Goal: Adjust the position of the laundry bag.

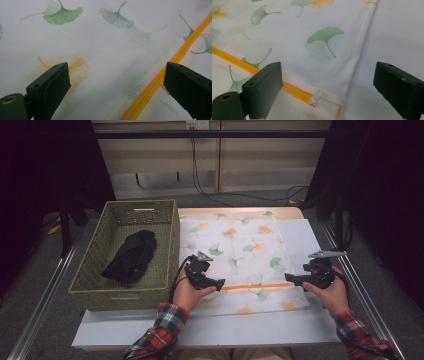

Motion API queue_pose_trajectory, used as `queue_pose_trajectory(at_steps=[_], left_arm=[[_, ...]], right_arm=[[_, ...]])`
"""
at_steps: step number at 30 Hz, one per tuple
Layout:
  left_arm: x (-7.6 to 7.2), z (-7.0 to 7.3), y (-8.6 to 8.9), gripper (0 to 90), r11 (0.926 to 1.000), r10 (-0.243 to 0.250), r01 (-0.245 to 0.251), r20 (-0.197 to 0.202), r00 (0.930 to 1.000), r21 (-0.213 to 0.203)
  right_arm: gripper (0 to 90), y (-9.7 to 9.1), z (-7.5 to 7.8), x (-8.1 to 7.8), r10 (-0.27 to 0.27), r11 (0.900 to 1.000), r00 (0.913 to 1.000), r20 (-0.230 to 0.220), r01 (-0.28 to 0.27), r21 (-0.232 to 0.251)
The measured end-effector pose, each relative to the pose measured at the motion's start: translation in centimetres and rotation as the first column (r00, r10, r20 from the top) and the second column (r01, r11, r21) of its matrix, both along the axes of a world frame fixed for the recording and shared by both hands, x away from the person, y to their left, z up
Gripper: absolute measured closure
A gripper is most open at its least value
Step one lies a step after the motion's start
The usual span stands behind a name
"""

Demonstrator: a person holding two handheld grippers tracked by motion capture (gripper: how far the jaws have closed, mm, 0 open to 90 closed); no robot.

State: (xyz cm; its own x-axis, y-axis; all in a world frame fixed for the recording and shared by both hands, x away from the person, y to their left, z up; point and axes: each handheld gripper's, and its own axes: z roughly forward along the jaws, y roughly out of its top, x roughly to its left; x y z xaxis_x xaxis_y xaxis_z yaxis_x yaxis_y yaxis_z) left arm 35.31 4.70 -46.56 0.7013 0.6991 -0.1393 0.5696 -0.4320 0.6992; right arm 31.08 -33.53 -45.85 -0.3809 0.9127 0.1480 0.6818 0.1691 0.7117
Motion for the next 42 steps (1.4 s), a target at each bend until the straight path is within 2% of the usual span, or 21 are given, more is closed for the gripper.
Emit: queue_pose_trajectory(at_steps=[5,8,10,12,16,18,21,22,24,25,27,28,29,30,31,34,35,36,38,41,42], left_arm=[[0.0,0.0,0.2,6.7,0.9997,0.026,-0.026,0.000,0.9997,0.002],[0.0,0.0,0.3,6.7,0.9997,0.013,-0.013,0.002,0.9999,0.021],[0.0,0.0,0.2,6.7,0.9998,0.019,-0.019,0.011,0.9998,0.011],[0.0,0.0,0.0,6.7,0.9990,0.045,-0.045,0.014,0.9989,-0.005],[0.0,0.1,0.1,6.7,0.9991,0.041,-0.041,0.015,0.9990,0.008],[0.0,0.1,0.0,6.6,0.9987,0.050,-0.050,0.019,0.9986,0.007],[0.0,0.0,0.1,6.4,0.9984,0.056,-0.056,0.020,0.9982,0.002],[0.1,0.0,0.3,6.4,0.9989,0.042,-0.043,0.020,0.9989,0.019],[0.1,-0.1,0.2,6.4,0.9986,0.053,-0.053,0.021,0.9984,0.004],[0.1,0.0,0.3,6.4,0.9989,0.038,-0.039,0.024,0.9990,0.026],[0.1,0.0,0.1,6.4,0.9988,0.042,-0.042,0.024,0.9988,0.023],[0.1,0.0,0.1,6.4,0.9987,0.035,-0.036,0.020,0.9992,0.036],[0.1,-0.1,-0.1,6.4,0.9986,0.050,-0.050,0.023,0.9985,0.014],[0.1,0.0,0.0,6.4,0.9985,0.031,-0.032,0.030,0.9991,0.045],[0.1,-0.1,-0.1,6.4,0.9987,0.041,-0.042,0.027,0.9988,0.028],[0.1,0.0,-0.2,6.4,0.9989,0.033,-0.034,0.028,0.9991,0.033],[0.1,-0.1,-0.4,6.4,0.9987,0.050,-0.050,0.026,0.9984,0.010],[0.1,0.0,-0.2,6.4,0.9988,0.033,-0.034,0.024,0.9992,0.035],[0.1,0.0,-0.2,6.4,0.9985,0.033,-0.034,0.025,0.9991,0.041],[0.1,-0.2,-0.3,6.3,0.9987,0.048,-0.048,0.024,0.9986,0.019],[0.2,-0.1,-0.2,6.3,0.9986,0.027,-0.028,0.019,0.9994,0.044]], right_arm=[[7.9,0.1,-0.1,0.3,-0.001,1.0000,1.0000,-0.009,0.001,0.004],[8.0,0.2,-0.1,0.5,-0.004,1.0000,1.0000,-0.004,0.004,0.001],[8.1,0.2,-0.1,0.6,-0.004,1.0000,1.0000,0.001,0.004,0.004],[9.0,0.1,0.0,0.7,-0.018,0.9998,0.9998,0.002,0.018,0.007],[14.0,0.0,-0.2,0.9,-0.021,0.9997,0.9998,-0.004,0.021,0.009],[15.4,0.0,-0.3,1.1,-0.021,0.9998,0.9998,0.001,0.021,0.000],[19.8,-0.2,-0.4,1.5,-0.039,0.9992,0.9992,0.005,0.038,0.012],[20.0,-0.3,-0.4,1.6,-0.040,0.9991,0.9991,0.010,0.040,0.010],[21.0,-0.2,-0.5,1.8,-0.036,0.9992,0.9993,-0.003,0.036,0.018],[21.9,-0.2,-0.5,1.8,-0.035,0.9991,0.9994,-0.002,0.035,0.022],[24.2,-0.2,-0.6,1.9,-0.047,0.9988,0.9989,0.000,0.047,0.013],[24.3,-0.2,-0.6,2.0,-0.049,0.9986,0.9988,0.001,0.049,0.018],[25.1,-0.3,-0.6,2.1,-0.053,0.9984,0.9986,-0.001,0.053,0.016],[26.0,-0.3,-0.6,2.2,-0.056,0.9984,0.9985,-0.001,0.056,0.012],[27.1,-0.4,-0.7,2.3,-0.057,0.9983,0.9984,0.000,0.057,0.015],[31.8,-0.6,-0.9,2.6,-0.069,0.9976,0.9976,-0.005,0.069,0.006],[32.7,-0.7,-1.0,2.7,-0.077,0.9969,0.9970,-0.006,0.077,0.012],[35.0,-0.8,-1.0,2.8,-0.089,0.9960,0.9960,-0.011,0.089,0.011],[37.5,-1.0,-1.1,3.1,-0.091,0.9958,0.9958,-0.008,0.091,0.011],[39.2,-1.1,-1.2,3.4,-0.102,0.9943,0.9946,-0.019,0.103,0.027],[39.8,-1.2,-1.3,3.5,-0.102,0.9945,0.9947,-0.016,0.102,0.020]])
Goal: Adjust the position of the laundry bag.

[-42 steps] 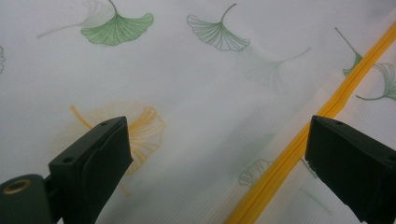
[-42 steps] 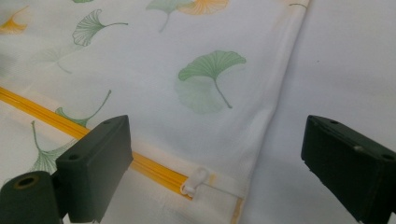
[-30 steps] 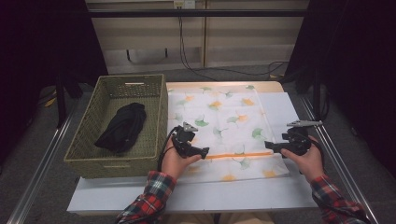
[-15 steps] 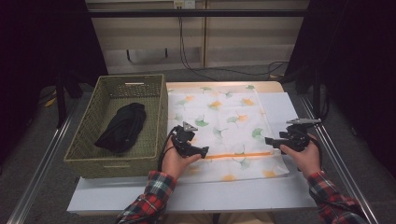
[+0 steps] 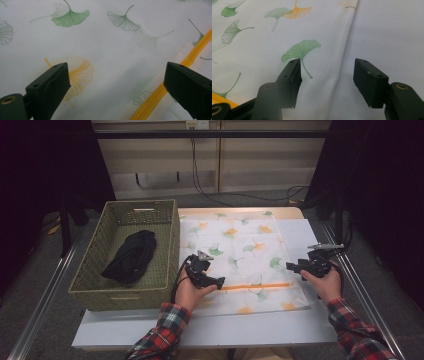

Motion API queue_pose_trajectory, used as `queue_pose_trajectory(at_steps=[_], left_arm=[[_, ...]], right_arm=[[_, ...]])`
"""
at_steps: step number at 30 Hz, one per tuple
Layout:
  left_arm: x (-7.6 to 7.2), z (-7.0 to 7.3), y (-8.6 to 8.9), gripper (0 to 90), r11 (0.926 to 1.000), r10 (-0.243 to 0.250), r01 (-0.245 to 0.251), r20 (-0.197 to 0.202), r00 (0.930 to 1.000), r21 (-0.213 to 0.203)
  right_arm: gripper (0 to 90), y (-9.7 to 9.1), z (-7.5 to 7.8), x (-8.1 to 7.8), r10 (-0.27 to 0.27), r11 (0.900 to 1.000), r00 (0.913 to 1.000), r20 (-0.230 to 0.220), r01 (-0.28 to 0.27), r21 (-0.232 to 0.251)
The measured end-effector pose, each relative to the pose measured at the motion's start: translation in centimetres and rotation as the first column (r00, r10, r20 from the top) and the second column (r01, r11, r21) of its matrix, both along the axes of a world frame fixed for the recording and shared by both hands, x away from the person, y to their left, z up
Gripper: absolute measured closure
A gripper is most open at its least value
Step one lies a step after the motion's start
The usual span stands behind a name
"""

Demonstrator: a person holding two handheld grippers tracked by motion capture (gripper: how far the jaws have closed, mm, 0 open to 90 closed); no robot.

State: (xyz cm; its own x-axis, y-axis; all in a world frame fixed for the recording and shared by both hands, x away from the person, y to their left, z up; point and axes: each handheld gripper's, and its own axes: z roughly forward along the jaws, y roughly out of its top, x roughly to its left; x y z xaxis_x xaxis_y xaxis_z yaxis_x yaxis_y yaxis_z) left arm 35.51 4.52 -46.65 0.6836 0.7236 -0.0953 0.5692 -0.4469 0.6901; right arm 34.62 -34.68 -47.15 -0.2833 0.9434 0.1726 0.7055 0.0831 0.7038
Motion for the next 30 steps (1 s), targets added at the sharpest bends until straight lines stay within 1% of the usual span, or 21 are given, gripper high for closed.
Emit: queue_pose_trajectory(at_steps=[1,2,4,5,6,8,10,11,12,13,14,15,17,21,23,24,25,26,27,28,30], left_arm=[[-0.1,-0.2,-0.3,6.3,0.9988,0.032,-0.032,0.002,0.9995,-0.037],[-0.1,-0.2,-0.3,6.3,0.9990,0.032,-0.032,0.003,0.9995,-0.031],[0.0,-0.2,0.0,6.3,1.0000,0.002,-0.002,0.001,1.0000,0.001],[0.0,-0.2,-0.1,6.3,1.0000,0.002,-0.002,-0.001,1.0000,0.000],[-0.1,-0.3,-0.2,6.3,0.9996,0.019,-0.019,-0.003,0.9998,-0.021],[-0.2,-0.3,-0.2,6.3,0.9997,0.016,-0.016,-0.006,0.9999,-0.019],[-0.2,-0.3,-0.1,6.3,0.9997,0.020,-0.020,-0.009,0.9998,-0.015],[-0.2,-0.2,-0.1,6.3,0.9997,0.021,-0.021,-0.005,0.9998,-0.013],[-0.2,-0.3,-0.1,6.3,0.9995,0.023,-0.024,-0.003,0.9997,-0.022],[-0.2,-0.3,-0.1,6.3,0.9991,0.031,-0.031,-0.004,0.9995,-0.030],[-0.2,-0.3,-0.1,6.3,0.9989,0.035,-0.035,-0.002,0.9994,-0.032],[-0.2,-0.1,0.1,6.3,0.9999,0.005,-0.005,0.000,1.0000,0.010],[-0.2,-0.2,0.0,6.3,1.0000,0.005,-0.005,-0.001,1.0000,0.008],[-0.3,-0.1,-0.1,6.3,0.9995,-0.007,0.007,0.006,1.0000,0.029],[-0.3,-0.2,-0.2,6.3,0.9997,-0.008,0.008,0.003,1.0000,0.022],[-0.4,-0.4,-0.5,6.3,0.9996,0.015,-0.015,0.000,0.9999,-0.023],[-0.5,-0.4,-0.4,6.0,1.0000,0.001,-0.001,-0.002,1.0000,0.000],[-0.4,-0.3,-0.3,5.8,0.9998,-0.015,0.015,0.006,0.9999,0.015],[-0.4,-0.2,-0.3,5.8,0.9993,-0.021,0.021,0.006,0.9998,0.031],[-0.5,-0.1,-0.4,5.8,0.9996,-0.006,0.005,0.016,0.9999,0.029],[-0.5,-0.1,-0.4,5.8,0.9999,0.000,0.000,0.024,0.9997,0.011]], right_arm=[[41.4,0.1,0.0,0.1,-0.009,1.0000,1.0000,0.002,0.009,0.001],[42.5,0.1,-0.1,0.3,-0.003,1.0000,1.0000,0.005,0.003,0.001],[44.2,0.1,-0.2,0.5,-0.008,1.0000,1.0000,0.001,0.008,-0.003],[44.6,0.1,-0.2,0.6,-0.004,1.0000,1.0000,0.002,0.004,-0.005],[45.2,0.0,-0.3,0.7,-0.011,0.9999,0.9999,-0.001,0.011,-0.003],[46.8,0.1,-0.3,0.8,-0.029,0.9994,0.9995,-0.014,0.029,0.018],[49.3,0.0,-0.4,0.9,-0.030,0.9995,0.9993,-0.024,0.030,-0.001],[50.8,0.0,-0.5,1.0,-0.028,0.9996,0.9993,-0.025,0.028,0.008],[52.1,0.0,-0.6,1.0,-0.023,0.9995,0.9992,-0.033,0.024,0.022],[53.4,0.0,-0.7,1.0,-0.020,0.9997,0.9992,-0.035,0.021,0.015],[55.7,0.0,-0.7,1.0,-0.020,0.9997,0.9991,-0.037,0.021,0.016],[57.2,0.0,-0.8,1.1,-0.018,0.9996,0.9990,-0.042,0.019,0.023],[61.4,0.1,-0.9,1.2,-0.019,0.9993,0.9985,-0.052,0.021,0.032],[67.6,-0.1,-1.0,1.4,-0.029,0.9990,0.9980,-0.057,0.031,0.034],[71.0,0.0,-1.0,1.4,-0.028,0.9987,0.9980,-0.057,0.030,0.042],[73.3,0.0,-1.0,1.3,-0.027,0.9987,0.9979,-0.059,0.029,0.041],[76.9,0.1,-1.0,1.3,-0.025,0.9988,0.9978,-0.062,0.028,0.042],[81.3,0.0,-1.0,1.3,-0.017,0.9987,0.9979,-0.063,0.020,0.047],[82.9,0.1,-1.0,1.3,-0.019,0.9985,0.9977,-0.064,0.022,0.051],[85.5,0.1,-0.9,1.3,-0.013,0.9990,0.9981,-0.060,0.015,0.041],[88.4,0.1,-0.8,1.2,-0.004,0.9989,0.9984,-0.056,0.006,0.047]])
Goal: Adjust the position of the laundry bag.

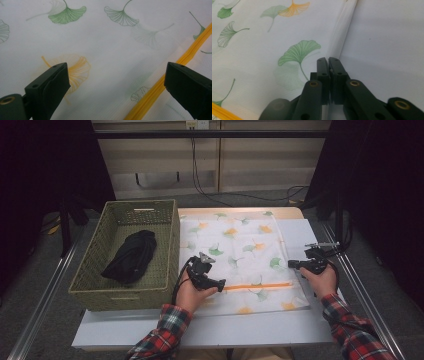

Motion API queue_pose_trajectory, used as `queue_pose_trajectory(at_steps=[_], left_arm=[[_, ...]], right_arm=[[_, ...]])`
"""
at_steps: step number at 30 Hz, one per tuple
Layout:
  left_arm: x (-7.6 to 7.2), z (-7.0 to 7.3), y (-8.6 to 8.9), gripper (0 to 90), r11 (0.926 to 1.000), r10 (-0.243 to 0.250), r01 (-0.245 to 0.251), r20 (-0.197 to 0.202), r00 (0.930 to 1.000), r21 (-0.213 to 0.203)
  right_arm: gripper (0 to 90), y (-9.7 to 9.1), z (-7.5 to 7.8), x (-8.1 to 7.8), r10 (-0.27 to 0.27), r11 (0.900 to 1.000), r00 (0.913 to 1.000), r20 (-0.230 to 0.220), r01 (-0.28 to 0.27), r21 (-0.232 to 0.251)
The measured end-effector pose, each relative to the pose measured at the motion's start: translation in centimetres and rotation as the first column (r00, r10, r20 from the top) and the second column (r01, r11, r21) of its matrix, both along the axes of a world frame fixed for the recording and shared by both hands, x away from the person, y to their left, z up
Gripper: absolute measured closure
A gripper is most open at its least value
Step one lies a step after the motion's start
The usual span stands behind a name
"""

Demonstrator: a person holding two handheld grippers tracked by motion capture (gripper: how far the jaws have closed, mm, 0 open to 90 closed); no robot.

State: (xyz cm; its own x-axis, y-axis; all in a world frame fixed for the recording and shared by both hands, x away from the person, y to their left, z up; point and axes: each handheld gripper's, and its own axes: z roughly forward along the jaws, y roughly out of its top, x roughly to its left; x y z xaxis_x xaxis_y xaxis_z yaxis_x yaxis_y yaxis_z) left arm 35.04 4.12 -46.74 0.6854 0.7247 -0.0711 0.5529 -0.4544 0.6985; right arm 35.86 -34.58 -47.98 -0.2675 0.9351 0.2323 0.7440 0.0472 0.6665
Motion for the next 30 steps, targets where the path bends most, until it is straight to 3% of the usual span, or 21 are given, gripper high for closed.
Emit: queue_pose_trajectory(at_steps=[1,5,18,23,28,30], left_arm=[[0.0,0.2,0.1,5.8,0.9997,-0.011,0.011,-0.008,0.9999,0.023],[0.0,0.1,0.0,5.8,0.9998,-0.011,0.011,-0.003,0.9999,0.014],[0.2,0.1,-0.1,5.4,1.0000,0.001,0.000,-0.015,0.9999,0.008],[0.2,0.1,-0.4,5.4,0.9999,-0.007,0.007,-0.009,0.9999,0.014],[0.2,0.2,-0.7,5.4,0.9999,0.002,-0.002,-0.010,0.9999,-0.010],[0.3,0.2,-0.7,5.4,1.0000,-0.008,0.008,-0.007,0.9999,0.000]], right_arm=[[88.9,0.0,0.1,0.0,0.002,1.0000,1.0000,0.004,-0.002,-0.003],[89.5,-0.2,0.2,-0.1,0.003,1.0000,1.0000,0.001,-0.003,0.006],[89.8,-0.4,0.2,-0.7,-0.013,0.9996,0.9999,0.007,0.013,-0.027],[89.8,-0.7,0.1,-1.0,-0.021,0.9998,0.9997,0.011,0.021,-0.005],[89.7,-1.1,0.0,-1.3,-0.028,0.9996,0.9996,0.010,0.028,-0.011],[89.8,-1.2,0.0,-1.4,-0.037,0.9993,0.9993,0.012,0.037,-0.012]])
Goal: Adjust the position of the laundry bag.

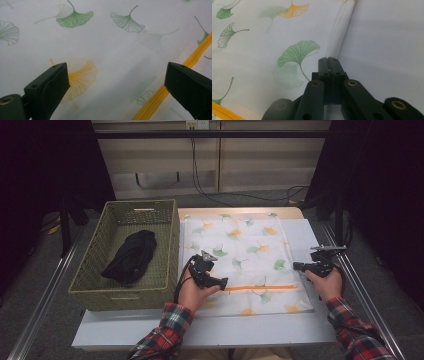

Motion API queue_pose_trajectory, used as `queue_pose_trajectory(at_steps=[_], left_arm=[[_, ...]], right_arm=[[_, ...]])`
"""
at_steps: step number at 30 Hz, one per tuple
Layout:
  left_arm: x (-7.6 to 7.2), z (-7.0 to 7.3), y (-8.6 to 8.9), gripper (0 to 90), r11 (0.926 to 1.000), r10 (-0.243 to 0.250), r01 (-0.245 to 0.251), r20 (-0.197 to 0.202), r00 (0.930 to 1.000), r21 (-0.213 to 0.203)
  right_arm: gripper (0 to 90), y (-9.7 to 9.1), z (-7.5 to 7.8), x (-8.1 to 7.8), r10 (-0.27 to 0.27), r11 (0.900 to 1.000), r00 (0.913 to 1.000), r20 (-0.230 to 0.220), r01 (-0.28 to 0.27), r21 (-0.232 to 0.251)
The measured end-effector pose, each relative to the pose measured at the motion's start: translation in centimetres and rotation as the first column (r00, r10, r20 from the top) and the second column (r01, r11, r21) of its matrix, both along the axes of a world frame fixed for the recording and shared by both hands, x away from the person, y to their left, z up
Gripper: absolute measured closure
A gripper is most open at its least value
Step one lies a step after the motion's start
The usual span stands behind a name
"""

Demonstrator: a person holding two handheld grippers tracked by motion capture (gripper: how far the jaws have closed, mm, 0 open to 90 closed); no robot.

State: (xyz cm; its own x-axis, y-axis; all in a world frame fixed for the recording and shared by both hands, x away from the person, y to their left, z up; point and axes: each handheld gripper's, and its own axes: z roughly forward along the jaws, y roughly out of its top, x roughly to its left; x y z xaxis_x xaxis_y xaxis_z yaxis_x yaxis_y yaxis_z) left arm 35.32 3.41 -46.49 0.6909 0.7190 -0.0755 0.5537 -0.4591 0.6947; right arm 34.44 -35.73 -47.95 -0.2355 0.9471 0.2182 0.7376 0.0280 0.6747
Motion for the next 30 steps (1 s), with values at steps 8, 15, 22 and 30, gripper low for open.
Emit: queue_pose_trajectory(at_steps=[8,15,22,30], left_arm=[[0.2,-0.1,-0.2,5.4,0.9999,-0.006,0.006,-0.005,1.0000,0.012],[0.2,0.0,-0.4,5.3,1.0000,-0.006,0.006,0.005,1.0000,0.003],[0.3,0.0,-0.5,5.3,0.9999,-0.012,0.012,-0.002,0.9999,0.010],[0.3,0.1,-0.8,5.2,0.9998,-0.016,0.016,-0.001,0.9999,0.009]], right_arm=[[89.8,-0.5,-0.1,-0.4,-0.007,1.0000,1.0000,0.001,0.007,-0.006],[89.8,-0.8,-0.1,-0.7,-0.015,0.9998,0.9999,0.002,0.015,-0.013],[89.8,-1.1,-0.1,-1.0,-0.024,0.9997,0.9997,0.000,0.024,-0.010],[89.7,-1.6,-0.1,-1.3,-0.039,0.9992,0.9992,0.003,0.039,-0.012]])
